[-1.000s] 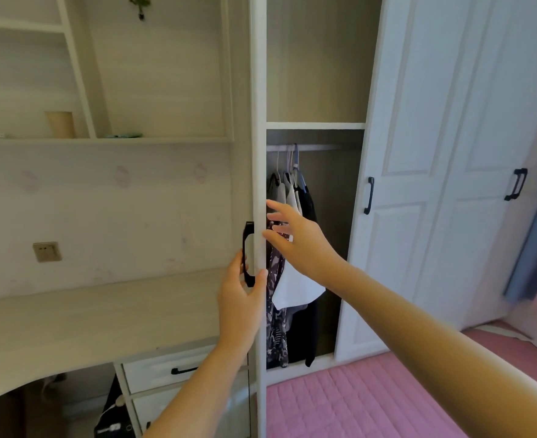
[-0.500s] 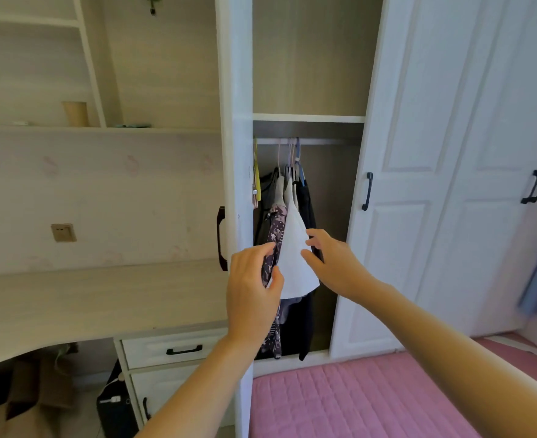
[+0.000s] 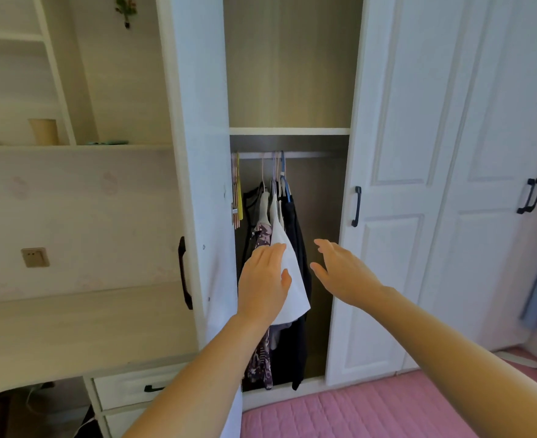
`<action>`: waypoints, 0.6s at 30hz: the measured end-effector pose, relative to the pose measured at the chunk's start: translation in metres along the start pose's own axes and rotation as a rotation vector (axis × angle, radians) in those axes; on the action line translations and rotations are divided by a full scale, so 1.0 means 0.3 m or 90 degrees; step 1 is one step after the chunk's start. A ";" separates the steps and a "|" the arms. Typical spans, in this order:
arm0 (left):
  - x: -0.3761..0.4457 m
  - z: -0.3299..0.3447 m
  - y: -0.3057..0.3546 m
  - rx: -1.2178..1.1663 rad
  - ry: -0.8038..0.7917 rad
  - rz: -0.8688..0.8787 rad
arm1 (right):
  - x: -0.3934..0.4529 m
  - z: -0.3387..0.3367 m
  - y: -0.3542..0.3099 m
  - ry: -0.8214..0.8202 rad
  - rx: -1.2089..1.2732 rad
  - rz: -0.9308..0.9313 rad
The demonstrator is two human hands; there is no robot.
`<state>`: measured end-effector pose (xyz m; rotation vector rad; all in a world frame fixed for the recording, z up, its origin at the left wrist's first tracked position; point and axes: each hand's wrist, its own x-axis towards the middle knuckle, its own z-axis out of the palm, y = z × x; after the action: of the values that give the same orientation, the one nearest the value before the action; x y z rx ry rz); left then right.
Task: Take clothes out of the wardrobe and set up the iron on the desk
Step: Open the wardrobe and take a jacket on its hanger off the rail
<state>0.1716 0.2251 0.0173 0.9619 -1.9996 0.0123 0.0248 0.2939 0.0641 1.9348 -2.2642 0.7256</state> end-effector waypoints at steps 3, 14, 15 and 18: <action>0.126 0.082 -0.050 0.061 -0.018 0.012 | 0.105 0.000 0.019 0.008 -0.027 -0.018; 0.515 0.398 -0.258 0.184 -0.072 -0.015 | 0.650 0.167 0.097 -0.010 0.018 -0.024; 0.540 0.424 -0.278 0.177 -0.070 -0.039 | 0.699 0.187 0.105 -0.009 0.016 -0.027; 0.610 0.500 -0.344 0.139 -0.050 -0.125 | 0.844 0.248 0.127 -0.003 0.017 -0.049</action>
<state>0.0743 -0.0139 0.0242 1.3129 -1.9959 0.0865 -0.0444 0.0366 0.0767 2.0257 -2.1790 0.7467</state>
